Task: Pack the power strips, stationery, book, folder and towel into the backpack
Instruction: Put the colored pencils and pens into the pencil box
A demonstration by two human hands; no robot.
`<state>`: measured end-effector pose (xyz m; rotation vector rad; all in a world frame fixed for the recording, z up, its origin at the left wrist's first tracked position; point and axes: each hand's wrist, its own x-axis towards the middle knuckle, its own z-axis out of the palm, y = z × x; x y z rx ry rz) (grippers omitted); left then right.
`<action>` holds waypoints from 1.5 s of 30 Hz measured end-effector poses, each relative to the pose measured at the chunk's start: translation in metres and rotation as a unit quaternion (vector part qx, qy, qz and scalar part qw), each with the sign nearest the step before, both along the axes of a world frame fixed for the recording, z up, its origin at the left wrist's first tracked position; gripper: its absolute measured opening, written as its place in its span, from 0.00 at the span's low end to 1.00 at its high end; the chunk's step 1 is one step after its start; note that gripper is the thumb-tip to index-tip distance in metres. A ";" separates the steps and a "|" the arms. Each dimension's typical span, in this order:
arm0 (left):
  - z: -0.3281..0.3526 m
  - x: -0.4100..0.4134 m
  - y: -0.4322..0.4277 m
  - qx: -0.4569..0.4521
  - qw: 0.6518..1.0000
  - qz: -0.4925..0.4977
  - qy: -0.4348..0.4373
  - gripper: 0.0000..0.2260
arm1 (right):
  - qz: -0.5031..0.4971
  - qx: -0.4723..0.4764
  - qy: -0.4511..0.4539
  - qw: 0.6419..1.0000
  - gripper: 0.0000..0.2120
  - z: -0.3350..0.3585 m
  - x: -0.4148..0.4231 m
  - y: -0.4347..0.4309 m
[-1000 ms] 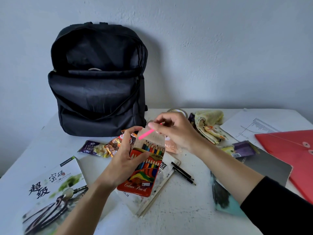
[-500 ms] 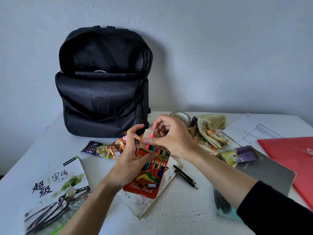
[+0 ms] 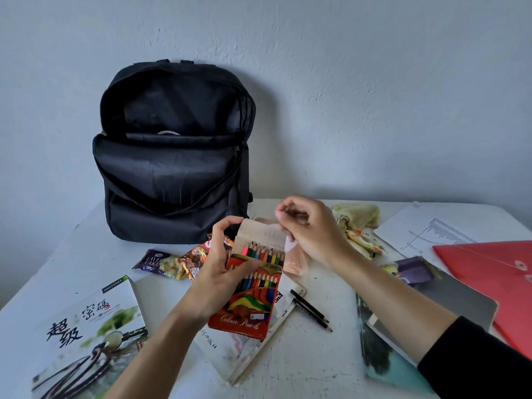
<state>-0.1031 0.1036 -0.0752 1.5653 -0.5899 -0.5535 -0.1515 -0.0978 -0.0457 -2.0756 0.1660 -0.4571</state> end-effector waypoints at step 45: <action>0.006 -0.001 -0.007 0.065 0.998 -0.024 -0.004 0.22 | 0.086 0.053 0.051 0.994 0.07 0.006 0.010 0.009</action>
